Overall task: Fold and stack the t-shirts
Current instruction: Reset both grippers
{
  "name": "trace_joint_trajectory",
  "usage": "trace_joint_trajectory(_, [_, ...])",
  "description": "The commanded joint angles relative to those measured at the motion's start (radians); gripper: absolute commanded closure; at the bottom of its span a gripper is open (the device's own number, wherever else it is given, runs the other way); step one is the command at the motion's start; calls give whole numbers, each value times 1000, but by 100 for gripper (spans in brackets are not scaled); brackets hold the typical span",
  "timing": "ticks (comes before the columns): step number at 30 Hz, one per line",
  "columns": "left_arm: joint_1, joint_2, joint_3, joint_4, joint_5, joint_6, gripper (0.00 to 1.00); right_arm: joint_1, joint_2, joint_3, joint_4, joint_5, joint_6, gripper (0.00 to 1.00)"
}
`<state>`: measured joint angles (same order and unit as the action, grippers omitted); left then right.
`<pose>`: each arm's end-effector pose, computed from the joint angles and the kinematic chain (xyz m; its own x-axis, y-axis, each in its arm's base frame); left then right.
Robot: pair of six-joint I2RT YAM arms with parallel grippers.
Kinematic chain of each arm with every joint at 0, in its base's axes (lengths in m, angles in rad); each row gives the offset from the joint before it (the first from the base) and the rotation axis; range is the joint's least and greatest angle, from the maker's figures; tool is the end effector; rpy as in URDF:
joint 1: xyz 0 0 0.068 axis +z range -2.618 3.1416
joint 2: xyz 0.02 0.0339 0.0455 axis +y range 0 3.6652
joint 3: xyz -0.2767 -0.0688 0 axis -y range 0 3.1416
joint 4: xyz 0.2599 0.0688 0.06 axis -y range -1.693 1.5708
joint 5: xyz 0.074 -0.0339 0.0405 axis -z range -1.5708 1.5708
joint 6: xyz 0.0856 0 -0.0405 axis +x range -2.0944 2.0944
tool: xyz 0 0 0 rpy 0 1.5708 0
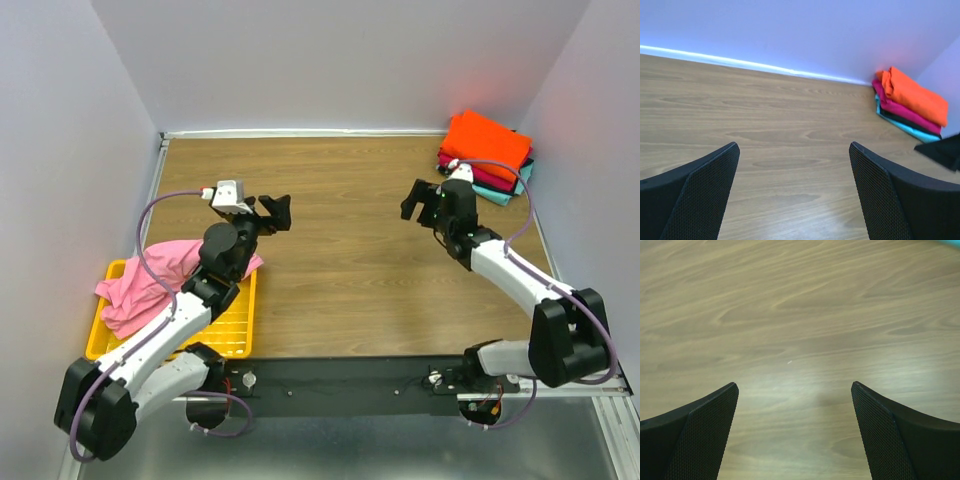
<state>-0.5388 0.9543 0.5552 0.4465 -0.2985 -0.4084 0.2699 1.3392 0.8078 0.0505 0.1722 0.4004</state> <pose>0.2519 -0.1213 0.3009 -0.0573 -0.4080 -0.9112 0.2348 0.8816 -0.4095 0.3425 0.0795 0.2296 -0.4559 0.2723 -0.8473 0.0667 0.9598 0.2726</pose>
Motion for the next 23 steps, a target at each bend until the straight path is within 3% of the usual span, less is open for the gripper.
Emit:
trace_joint_trajectory(1, [-3,-89,-12,-72,-112,25,2,43,-46,-58,130,-128,5,0])
trace_joint_trajectory(10, [-4,-173,-6,-199,-261,0,2,45,-92,-78,143,-132,-3,0])
trace_joint_trajectory(23, [-4,-206,0,-252,-304,-1,2,45,-106,-79,143,-128,-3,0])
